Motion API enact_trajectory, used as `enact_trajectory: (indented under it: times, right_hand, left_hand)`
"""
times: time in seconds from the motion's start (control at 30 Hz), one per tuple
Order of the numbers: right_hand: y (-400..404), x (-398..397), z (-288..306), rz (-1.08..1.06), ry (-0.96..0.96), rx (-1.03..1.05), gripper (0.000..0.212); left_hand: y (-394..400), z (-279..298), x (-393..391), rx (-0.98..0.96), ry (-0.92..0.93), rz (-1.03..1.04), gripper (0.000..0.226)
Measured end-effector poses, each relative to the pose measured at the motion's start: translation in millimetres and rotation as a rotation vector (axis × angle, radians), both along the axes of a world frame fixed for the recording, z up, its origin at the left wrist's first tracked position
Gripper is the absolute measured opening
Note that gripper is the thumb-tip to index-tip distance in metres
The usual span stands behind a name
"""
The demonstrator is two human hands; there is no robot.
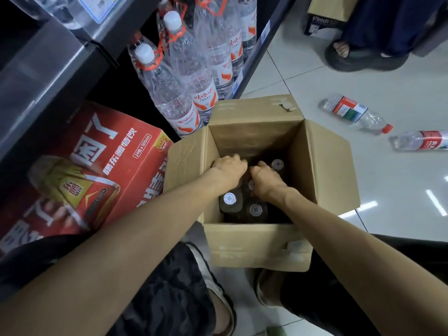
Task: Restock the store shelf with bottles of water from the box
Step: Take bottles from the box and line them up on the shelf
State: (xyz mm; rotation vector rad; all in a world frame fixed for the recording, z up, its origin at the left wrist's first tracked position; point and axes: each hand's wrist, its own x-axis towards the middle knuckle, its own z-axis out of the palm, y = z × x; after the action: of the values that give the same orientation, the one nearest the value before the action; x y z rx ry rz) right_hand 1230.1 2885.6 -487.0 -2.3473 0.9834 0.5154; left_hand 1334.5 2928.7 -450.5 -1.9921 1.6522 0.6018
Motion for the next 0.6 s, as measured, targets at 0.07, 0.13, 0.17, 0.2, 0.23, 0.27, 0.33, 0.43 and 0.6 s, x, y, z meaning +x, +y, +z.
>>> enact_trajectory:
  times: [0.07,0.13,0.17,0.2,0.23,0.27,0.33,0.43,0.6]
  right_hand:
    - [0.9,-0.5,8.1,-0.015,-0.015,-0.016,0.042]
    - [1.2,-1.8,18.4,-0.025,-0.034,-0.034,0.04]
    - [1.5,-3.1,23.9,-0.023,-0.038,-0.053,0.039]
    - [1.7,-4.4,29.3,-0.015,-0.043,-0.072,0.039]
    - [2.3,-5.8,35.1,-0.004,-0.049,-0.083,0.039]
    - [3.0,-6.8,41.2,0.006,-0.055,-0.086,0.04]
    - [4.4,-8.2,54.3,0.015,-0.066,-0.082,0.043]
    - [6.0,-12.5,76.8,0.004,-0.081,-0.101,0.04]
    - [11.8,-18.4,122.0,0.051,-0.133,-0.197,0.04]
  left_hand:
    - [2.4,8.5,1.5,-0.028,-0.001,-0.007,0.042]
    - [4.9,18.4,2.4,-0.053,0.0,-0.018,0.043]
    - [6.7,23.1,2.7,-0.067,0.002,-0.025,0.042]
    - [8.8,27.9,2.9,-0.08,0.007,-0.031,0.042]
    - [11.6,32.9,3.2,-0.092,0.019,-0.032,0.04]
    - [14.9,38.3,3.8,-0.104,0.034,-0.031,0.039]
    - [21.6,51.1,5.7,-0.126,0.063,-0.025,0.04]
    - [29.9,73.0,5.8,-0.183,0.095,-0.007,0.041]
    - [45.9,113.1,9.8,-0.276,0.181,0.034,0.027]
